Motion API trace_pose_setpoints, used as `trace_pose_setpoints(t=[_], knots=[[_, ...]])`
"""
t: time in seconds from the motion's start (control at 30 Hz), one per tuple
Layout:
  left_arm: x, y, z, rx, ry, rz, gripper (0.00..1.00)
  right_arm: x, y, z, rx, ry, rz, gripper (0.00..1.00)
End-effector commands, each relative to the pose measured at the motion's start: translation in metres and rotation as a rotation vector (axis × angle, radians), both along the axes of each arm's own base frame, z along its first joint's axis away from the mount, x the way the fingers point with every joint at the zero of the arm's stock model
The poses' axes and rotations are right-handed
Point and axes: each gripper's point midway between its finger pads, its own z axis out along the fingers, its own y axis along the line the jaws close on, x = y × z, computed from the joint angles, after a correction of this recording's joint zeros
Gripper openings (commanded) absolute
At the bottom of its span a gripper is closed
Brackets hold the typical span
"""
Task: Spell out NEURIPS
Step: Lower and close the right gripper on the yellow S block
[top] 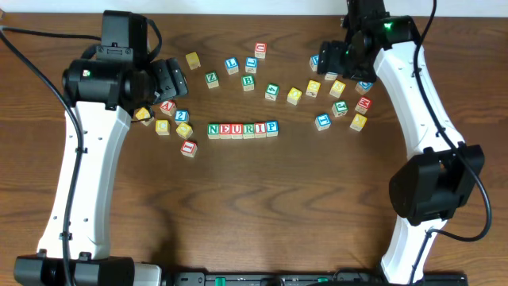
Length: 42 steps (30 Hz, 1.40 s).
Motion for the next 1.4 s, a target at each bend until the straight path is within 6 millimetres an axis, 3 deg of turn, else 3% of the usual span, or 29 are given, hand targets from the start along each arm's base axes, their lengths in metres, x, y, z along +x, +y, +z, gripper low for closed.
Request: trace_pose_setpoints(t=[0.0, 0.23, 0.4, 0.53, 0.57, 0.9, 1.03, 1.37], knots=[[0.003, 0.002, -0.004, 0.016, 0.007, -0.013, 0.90, 0.012, -0.012, 0.018, 0.009, -0.063, -0.060, 0.84], [0.006, 0.002, -0.002, 0.019, -0.011, -0.019, 0.91, 0.018, -0.030, 0.009, 0.007, -0.048, -0.112, 0.85], [0.006, 0.002, -0.002, 0.019, -0.011, -0.019, 0.90, 0.024, -0.041, -0.025, -0.023, 0.013, -0.194, 0.70], [0.006, 0.002, -0.002, 0.019, -0.009, -0.019, 0.90, 0.033, -0.040, -0.052, -0.027, 0.036, -0.203, 0.65], [0.006, 0.002, -0.002, 0.019, -0.008, -0.019, 0.90, 0.039, -0.040, -0.068, -0.030, 0.047, -0.202, 0.62], [0.005, 0.002, -0.003, 0.019, -0.004, -0.019, 0.90, 0.045, -0.040, -0.123, -0.056, 0.116, -0.179, 0.59], [0.005, 0.002, -0.003, 0.019, -0.004, -0.019, 0.90, 0.045, -0.041, -0.138, -0.062, 0.133, -0.168, 0.58], [0.005, 0.002, -0.003, 0.019, -0.004, -0.019, 0.90, 0.045, -0.042, -0.157, -0.068, 0.158, -0.170, 0.41]])
